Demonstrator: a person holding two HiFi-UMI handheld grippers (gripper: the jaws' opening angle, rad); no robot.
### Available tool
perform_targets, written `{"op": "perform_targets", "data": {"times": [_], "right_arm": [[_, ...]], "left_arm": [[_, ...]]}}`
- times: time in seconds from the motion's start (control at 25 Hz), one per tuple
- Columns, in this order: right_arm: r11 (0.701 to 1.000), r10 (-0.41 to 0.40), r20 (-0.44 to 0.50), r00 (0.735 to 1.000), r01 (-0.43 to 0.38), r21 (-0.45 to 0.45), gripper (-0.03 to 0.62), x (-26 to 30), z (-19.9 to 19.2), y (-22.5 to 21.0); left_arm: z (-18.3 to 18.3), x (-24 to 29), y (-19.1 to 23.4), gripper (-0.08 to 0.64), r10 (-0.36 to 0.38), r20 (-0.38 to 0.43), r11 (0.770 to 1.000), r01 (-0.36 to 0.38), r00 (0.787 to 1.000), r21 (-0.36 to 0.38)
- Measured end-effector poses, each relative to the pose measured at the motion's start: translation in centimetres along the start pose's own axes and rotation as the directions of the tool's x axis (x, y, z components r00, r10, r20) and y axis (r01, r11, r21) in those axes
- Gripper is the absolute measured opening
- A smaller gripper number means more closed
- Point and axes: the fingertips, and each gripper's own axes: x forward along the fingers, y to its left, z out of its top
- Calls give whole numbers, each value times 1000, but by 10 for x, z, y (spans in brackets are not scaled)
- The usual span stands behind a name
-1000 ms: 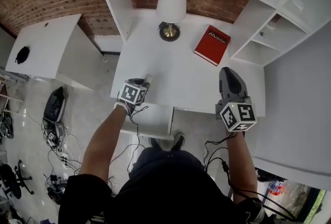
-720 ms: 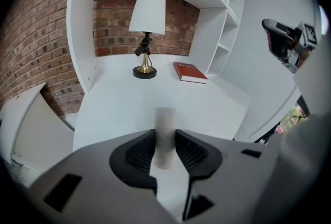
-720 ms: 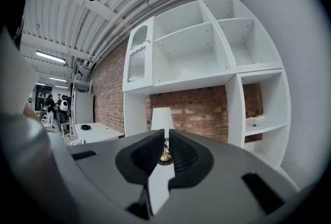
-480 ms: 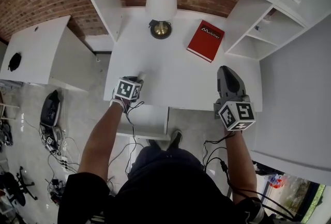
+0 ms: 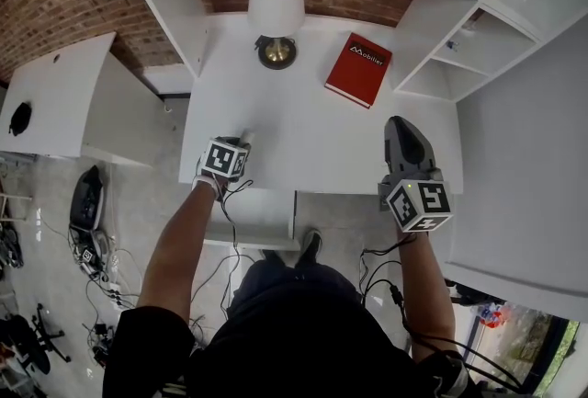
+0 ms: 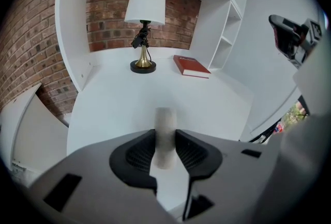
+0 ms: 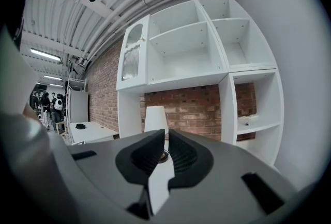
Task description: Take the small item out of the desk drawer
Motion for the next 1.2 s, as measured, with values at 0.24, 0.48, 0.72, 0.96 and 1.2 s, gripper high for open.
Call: {"op": "perform_targets", "data": {"times": [0.24, 0.48, 0.72, 0.96, 1.2], "right_arm": [[1000, -16, -15, 1000, 16, 9, 21, -1, -6, -8], [1000, -18, -36, 999, 19, 19, 20, 2, -18, -12], [1000, -8, -34, 999, 8, 21, 20, 7, -21, -11], [1000, -3, -17, 1000, 3, 16, 20, 12, -11, -11], [1000, -7, 15, 1000, 7, -7, 31, 19, 9, -12]], "left_arm": [[-20, 15, 5, 120, 30, -80, 1000, -30, 996, 1], [-32, 25, 5, 123, 22, -103, 999, -25, 994, -24], [-21, 15, 8, 174, 39, -17, 998, -40, 999, -41], [26, -36, 14, 192, 105, 170, 994, -102, 980, -23], [100, -126, 11, 192, 189, 433, 980, -197, 881, -27]]}}
